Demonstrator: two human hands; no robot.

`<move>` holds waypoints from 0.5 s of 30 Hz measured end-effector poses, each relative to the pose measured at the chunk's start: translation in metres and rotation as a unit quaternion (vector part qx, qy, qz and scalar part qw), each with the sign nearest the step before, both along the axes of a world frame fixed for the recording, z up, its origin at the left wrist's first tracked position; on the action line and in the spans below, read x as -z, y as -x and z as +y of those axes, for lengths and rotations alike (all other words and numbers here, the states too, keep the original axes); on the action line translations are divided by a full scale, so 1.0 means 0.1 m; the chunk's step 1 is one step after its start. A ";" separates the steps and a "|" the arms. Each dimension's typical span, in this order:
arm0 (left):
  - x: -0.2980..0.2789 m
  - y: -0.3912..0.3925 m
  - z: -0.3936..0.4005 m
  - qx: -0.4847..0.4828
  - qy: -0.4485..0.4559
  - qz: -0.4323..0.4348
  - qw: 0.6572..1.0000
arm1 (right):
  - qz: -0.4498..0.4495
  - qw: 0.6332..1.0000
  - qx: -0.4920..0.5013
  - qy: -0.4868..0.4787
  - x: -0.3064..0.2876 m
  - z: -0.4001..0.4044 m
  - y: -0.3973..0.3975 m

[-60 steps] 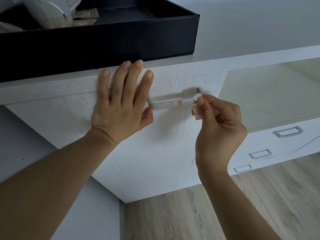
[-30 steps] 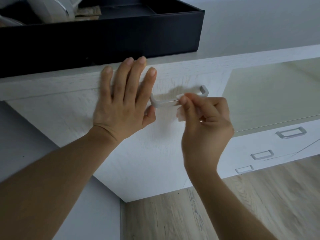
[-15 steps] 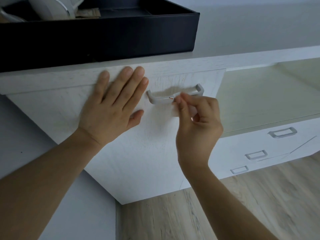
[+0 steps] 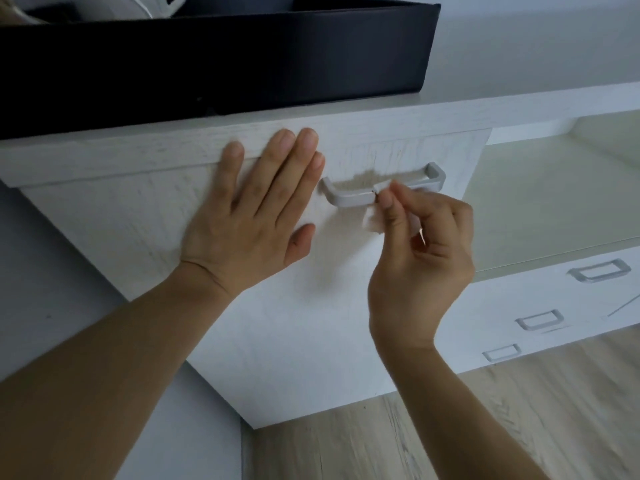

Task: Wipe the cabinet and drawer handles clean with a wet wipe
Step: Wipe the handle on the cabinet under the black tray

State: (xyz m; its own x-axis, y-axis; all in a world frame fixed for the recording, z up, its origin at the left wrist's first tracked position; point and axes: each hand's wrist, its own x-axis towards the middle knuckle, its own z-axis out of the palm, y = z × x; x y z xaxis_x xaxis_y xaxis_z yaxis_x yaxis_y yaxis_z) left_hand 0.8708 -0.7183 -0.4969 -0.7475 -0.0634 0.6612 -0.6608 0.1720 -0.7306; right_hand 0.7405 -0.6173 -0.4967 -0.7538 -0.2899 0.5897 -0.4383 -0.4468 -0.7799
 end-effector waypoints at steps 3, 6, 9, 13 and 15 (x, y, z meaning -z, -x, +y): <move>0.00 0.01 -0.01 0.020 -0.007 0.015 1.000 | -0.036 0.999 0.000 0.006 0.01 0.02 0.11; 0.00 0.01 -0.01 0.021 -0.006 0.015 1.000 | 0.024 1.000 -0.005 -0.009 0.00 0.02 0.04; 0.01 0.00 -0.02 0.024 -0.010 0.018 0.999 | 0.017 1.000 0.003 0.005 0.00 0.01 0.03; 0.03 0.00 -0.02 0.017 -0.004 0.018 1.000 | 0.021 1.000 -0.008 0.010 -0.01 0.02 0.00; 0.02 0.00 -0.01 0.021 -0.001 0.017 1.000 | 0.025 1.000 -0.014 0.001 -0.03 0.05 0.01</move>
State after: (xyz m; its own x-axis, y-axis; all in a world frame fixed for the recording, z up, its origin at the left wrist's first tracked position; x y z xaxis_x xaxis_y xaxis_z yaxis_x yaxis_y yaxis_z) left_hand 0.8712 -0.7195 -0.4984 -0.7267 -0.0340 0.6861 -0.6773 0.2022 -0.7074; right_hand 0.7391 -0.6120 -0.4932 -0.7152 -0.3096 0.6266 -0.4636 -0.4608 -0.7568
